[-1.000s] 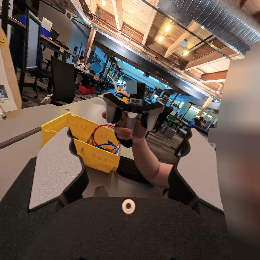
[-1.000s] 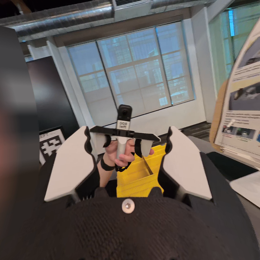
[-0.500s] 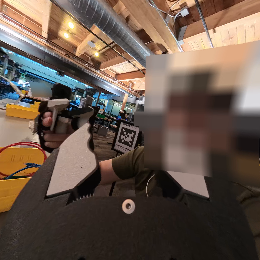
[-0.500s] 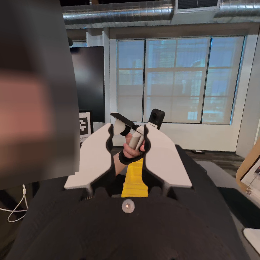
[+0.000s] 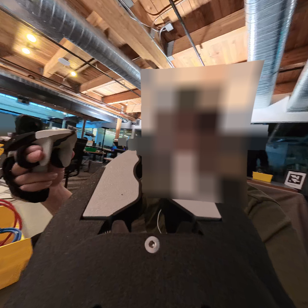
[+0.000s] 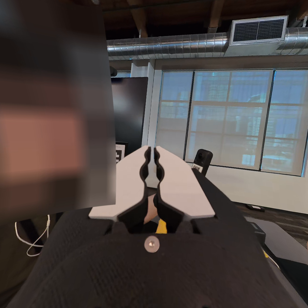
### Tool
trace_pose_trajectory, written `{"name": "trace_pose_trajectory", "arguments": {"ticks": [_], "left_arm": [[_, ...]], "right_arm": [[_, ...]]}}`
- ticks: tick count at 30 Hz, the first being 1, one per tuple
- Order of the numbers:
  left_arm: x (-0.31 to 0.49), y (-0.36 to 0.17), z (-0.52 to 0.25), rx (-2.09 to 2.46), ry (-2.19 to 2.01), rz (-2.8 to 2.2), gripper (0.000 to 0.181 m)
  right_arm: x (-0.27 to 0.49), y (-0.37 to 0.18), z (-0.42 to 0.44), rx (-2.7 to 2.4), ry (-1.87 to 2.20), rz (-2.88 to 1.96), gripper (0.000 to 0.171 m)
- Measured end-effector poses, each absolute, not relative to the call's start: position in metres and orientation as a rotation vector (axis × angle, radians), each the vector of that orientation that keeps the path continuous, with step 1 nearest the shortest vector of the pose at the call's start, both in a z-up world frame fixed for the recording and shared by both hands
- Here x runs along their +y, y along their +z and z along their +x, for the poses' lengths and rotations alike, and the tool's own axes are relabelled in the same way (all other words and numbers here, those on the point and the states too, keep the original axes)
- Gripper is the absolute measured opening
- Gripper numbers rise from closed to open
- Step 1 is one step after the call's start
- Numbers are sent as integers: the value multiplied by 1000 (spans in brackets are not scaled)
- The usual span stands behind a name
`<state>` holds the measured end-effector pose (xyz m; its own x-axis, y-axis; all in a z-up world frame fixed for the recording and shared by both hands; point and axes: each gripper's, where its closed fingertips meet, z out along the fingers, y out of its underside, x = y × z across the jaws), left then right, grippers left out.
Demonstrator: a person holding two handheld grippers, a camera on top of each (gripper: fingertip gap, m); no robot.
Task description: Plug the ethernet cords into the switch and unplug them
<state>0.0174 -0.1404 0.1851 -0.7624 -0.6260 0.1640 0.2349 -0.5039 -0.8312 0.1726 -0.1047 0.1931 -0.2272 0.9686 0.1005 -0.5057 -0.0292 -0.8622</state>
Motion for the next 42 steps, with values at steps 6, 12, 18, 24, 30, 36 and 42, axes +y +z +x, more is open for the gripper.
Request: {"name": "trace_pose_trajectory", "arguments": {"ticks": [6, 12, 18, 24, 30, 36, 42], "left_arm": [[-148, 188, 14, 1177, -2284, -574, 37], [-177, 187, -5, 1337, -2286, -347, 37], [-193, 181, -4, 1435, -2251, -300, 39], [-185, 188, -2, 1359, -2323, -316, 48], [-179, 189, 2, 1323, -2290, -346, 49], [-105, 176, 23, 1142, -1599, -1016, 0], [-16, 170, -78, 667, -911, -1421, 2]], "right_arm": [[-117, 188, 158, -1077, 1502, -674, 21], [-122, 169, 131, -1222, 1189, -759, 32], [-130, 148, 108, -1353, 923, -793, 37], [-137, 141, 101, -1407, 950, -822, 35], [-128, 139, 103, -1401, 868, -836, 33], [-31, 161, 204, -1056, 197, -1141, 1], [33, 86, 397, -707, -240, -1893, 8]]}}
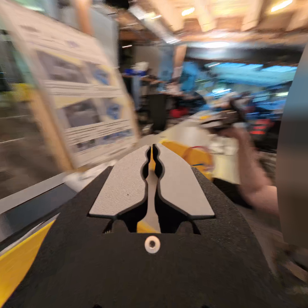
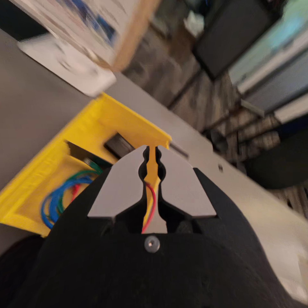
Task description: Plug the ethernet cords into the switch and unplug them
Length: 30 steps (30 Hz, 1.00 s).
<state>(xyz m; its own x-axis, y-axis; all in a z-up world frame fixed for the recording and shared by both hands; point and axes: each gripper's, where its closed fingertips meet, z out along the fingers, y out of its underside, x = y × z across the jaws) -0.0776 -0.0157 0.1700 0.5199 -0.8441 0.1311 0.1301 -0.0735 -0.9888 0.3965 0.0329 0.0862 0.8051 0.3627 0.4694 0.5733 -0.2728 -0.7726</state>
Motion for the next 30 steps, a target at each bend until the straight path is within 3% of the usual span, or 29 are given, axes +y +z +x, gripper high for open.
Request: {"name": "trace_pose_trajectory", "arguments": {"ticks": [4, 6, 12, 15, 26, 30], "left_arm": [[31, 117, -205, 371, -36, -1804, 9], [30, 89, -240, 325, 158, -1967, 15], [39, 39, -261, 274, 180, -2205, 25], [44, 18, -251, 260, 26, -2287, 38], [39, -38, -270, 229, 28, -2547, 41], [39, -47, -269, 235, -38, -2565, 44]], "right_arm": [[37, 28, 471, -488, -226, -2212, 21], [32, 4, 493, -407, -177, -2324, 22], [10, -45, 514, -361, 24, -2526, 22], [7, -52, 488, -491, 216, -2503, 23], [19, -104, 492, -443, -15, -2840, 29], [16, -120, 482, -409, 83, -2935, 11]]}}
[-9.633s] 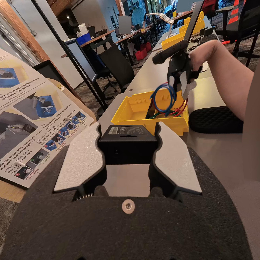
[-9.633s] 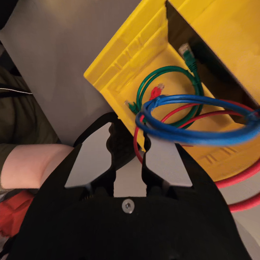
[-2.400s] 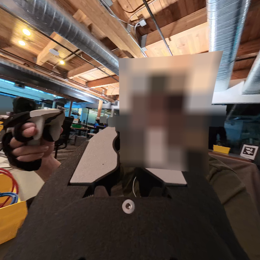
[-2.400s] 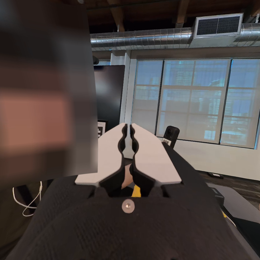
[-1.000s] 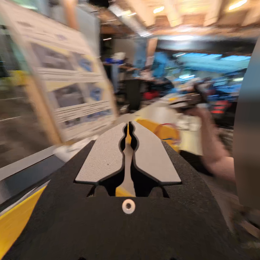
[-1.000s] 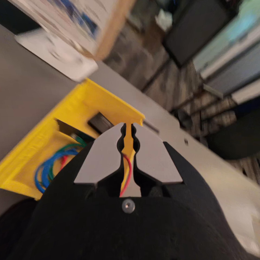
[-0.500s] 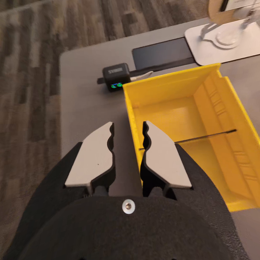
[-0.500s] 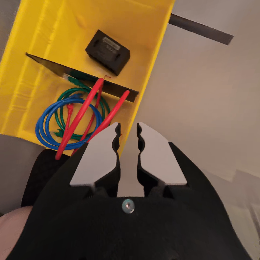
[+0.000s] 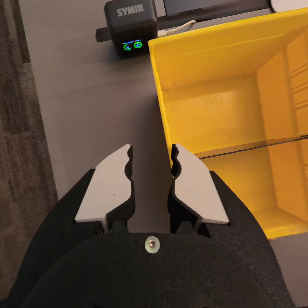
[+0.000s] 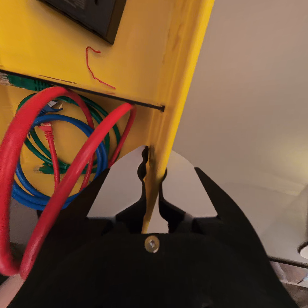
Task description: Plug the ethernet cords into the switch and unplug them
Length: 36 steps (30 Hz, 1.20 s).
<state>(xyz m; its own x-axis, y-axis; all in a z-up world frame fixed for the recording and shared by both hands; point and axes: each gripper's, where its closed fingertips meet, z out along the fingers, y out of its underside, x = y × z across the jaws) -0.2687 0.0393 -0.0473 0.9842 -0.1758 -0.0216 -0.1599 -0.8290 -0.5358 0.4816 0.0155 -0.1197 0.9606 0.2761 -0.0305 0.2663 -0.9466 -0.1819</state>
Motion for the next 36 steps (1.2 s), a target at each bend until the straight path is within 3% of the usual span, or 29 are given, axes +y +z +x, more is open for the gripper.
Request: {"name": "trace_pose_trajectory", "arguments": {"ticks": [12, 17, 25, 36], "left_arm": [[29, -78, -257, 244, -169, -2731, 40], [24, -89, -242, 222, -309, -2803, 8], [23, -93, -238, 183, -123, -2877, 5], [20, -95, -159, 434, -24, -2911, 8]], "right_arm": [[6, -123, 467, -340, 148, -3039, 8], [-3, -122, 449, -398, 151, -3094, 9], [-12, -121, 397, -524, 185, -3161, 9], [-17, -122, 329, -780, 138, -3147, 9]]}}
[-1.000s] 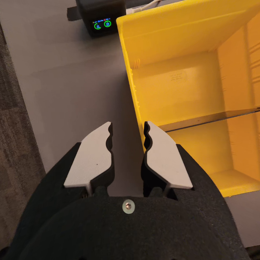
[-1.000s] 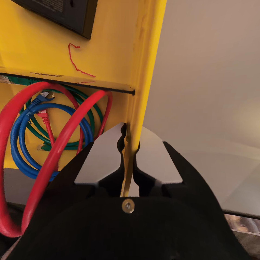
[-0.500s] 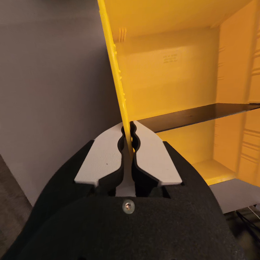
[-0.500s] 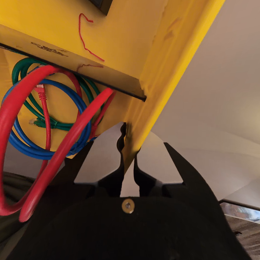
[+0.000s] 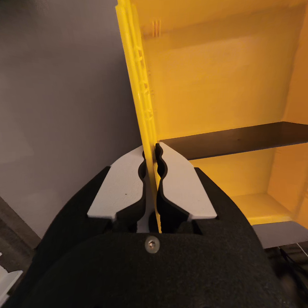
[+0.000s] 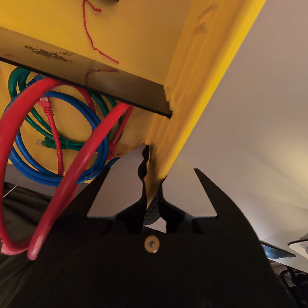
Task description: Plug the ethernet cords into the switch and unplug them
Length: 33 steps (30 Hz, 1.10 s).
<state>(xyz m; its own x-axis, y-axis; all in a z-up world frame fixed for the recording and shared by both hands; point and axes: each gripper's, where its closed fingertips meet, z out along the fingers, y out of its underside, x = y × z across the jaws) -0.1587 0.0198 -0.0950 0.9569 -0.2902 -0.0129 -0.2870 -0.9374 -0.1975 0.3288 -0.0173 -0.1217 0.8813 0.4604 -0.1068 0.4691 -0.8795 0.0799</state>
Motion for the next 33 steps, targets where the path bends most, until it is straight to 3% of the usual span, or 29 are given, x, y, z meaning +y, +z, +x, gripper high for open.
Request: {"name": "trace_pose_trajectory", "arguments": {"ticks": [5, 7, 11, 16, 20, 23, 25, 28, 33], "left_arm": [[17, -96, -141, 526, 24, -2902, 10], [18, -96, -136, 584, 22, -2888, 14], [20, -92, -131, 649, -40, -2853, 21], [29, -62, -133, 626, -119, -2700, 21], [28, -33, -144, 585, -150, -2592, 23], [22, -22, -151, 574, -178, -2558, 23], [18, -19, -155, 565, -196, -2545, 23], [14, -19, -158, 561, -240, -2543, 23], [11, -15, -161, 557, -268, -2524, 23]], "right_arm": [[-17, -122, 328, 813, -80, 2929, 14], [-14, -122, 331, 883, -94, 2926, 30], [-9, -106, 337, 800, -294, 3026, 36], [-9, -48, 358, 682, -461, 3339, 36], [-18, 33, 356, 515, -467, 3793, 36], [-60, 100, 250, 1185, -1120, 3879, 35], [-110, 118, 153, 1873, -1775, 3369, 36], [-138, 79, 71, 1792, -1804, 2945, 42], [-104, 13, 39, 1438, -1369, 3084, 44]]}}
